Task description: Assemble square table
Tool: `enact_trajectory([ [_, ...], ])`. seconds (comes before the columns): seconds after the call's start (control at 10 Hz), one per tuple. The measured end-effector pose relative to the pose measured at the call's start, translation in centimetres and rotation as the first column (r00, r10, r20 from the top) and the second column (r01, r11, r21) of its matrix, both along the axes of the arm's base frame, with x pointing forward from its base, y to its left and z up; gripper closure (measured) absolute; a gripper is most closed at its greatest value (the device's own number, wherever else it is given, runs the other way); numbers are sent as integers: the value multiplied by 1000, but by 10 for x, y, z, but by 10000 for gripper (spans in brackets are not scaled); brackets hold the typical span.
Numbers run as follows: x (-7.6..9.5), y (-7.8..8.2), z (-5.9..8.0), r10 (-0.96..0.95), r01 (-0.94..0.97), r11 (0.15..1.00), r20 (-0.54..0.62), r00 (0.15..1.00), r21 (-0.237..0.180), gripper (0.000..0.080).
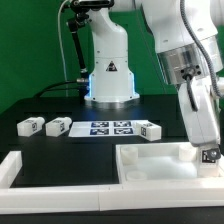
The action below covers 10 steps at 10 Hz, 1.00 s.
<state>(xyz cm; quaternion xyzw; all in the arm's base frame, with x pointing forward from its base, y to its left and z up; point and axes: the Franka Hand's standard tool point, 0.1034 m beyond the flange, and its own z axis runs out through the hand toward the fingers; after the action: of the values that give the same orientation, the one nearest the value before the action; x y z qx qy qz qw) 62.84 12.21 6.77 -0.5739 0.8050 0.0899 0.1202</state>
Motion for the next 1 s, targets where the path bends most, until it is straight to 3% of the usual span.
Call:
enact_trajectory([
  [0.1, 0, 0, 0, 1, -1, 1000, 0, 1000, 0, 247],
  [0.2, 0, 0, 2, 20, -20, 1000, 6, 1000, -2, 164],
  [0.6, -13, -1, 46, 105, -105, 994, 61, 993, -7, 151],
  [1.0, -14, -1, 41, 109, -109, 994, 55, 993, -8, 150],
])
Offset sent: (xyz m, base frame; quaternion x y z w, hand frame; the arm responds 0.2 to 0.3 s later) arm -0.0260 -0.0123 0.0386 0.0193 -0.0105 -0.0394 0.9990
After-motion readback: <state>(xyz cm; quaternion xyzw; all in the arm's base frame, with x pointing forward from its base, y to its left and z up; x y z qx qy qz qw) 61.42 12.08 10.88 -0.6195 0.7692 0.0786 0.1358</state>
